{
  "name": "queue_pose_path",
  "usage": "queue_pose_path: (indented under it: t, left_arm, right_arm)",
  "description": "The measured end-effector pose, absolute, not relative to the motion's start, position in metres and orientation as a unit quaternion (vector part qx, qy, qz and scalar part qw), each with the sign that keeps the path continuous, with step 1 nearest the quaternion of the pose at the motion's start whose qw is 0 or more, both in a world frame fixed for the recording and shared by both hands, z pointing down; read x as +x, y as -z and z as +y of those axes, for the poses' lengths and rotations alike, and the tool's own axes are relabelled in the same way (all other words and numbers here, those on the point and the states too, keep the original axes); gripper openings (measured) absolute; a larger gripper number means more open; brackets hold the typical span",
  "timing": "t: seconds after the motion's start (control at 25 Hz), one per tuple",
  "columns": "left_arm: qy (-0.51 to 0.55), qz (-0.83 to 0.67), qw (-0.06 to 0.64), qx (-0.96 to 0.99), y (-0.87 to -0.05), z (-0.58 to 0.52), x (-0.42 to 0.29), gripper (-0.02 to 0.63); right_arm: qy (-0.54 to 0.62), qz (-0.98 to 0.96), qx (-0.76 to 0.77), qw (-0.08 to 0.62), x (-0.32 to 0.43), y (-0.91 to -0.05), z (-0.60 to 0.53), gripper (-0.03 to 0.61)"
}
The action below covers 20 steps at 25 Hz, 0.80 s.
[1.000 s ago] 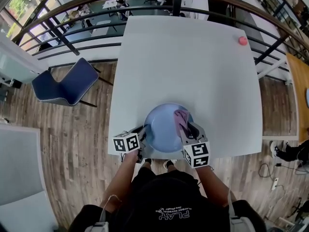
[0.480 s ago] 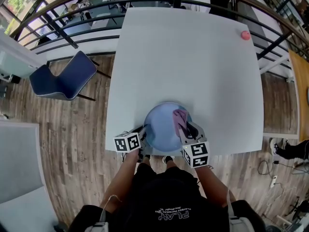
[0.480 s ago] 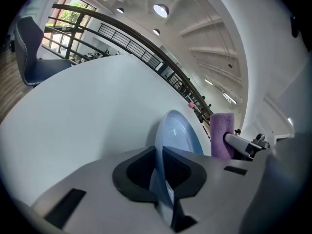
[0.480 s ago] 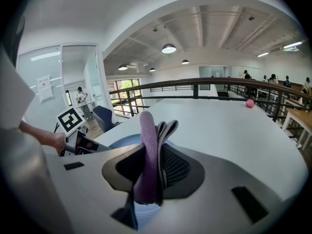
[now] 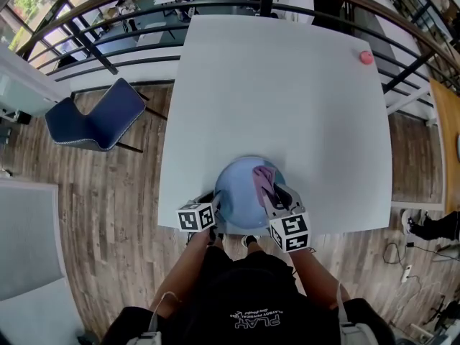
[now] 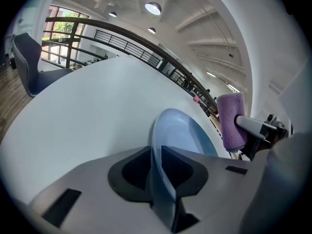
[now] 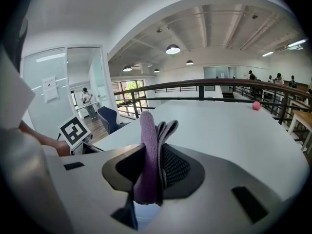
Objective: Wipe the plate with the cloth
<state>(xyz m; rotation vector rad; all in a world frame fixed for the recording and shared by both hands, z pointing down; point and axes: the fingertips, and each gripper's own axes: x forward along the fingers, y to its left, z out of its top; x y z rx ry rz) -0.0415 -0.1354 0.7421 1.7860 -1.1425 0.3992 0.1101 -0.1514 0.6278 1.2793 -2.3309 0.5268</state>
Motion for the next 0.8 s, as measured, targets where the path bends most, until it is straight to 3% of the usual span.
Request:
queue_pose_path:
  t: [0.28,0.8]
  left_arm:
    - [-0.191,-0.488,0.442,0.728,-0.740,-0.136,-0.059,0.163]
    - [-0.180,-0.485,0.434,0.738,-0.713,-0.126,-0.084,0.166]
  right_arm:
    - [-0.186,-0.842,0.459,0.215,0.104,-0.625,-0.156,0.106]
    - [-0.165,-0.849,0.461,0.196,0.088,-0.602,-0.162,0.106]
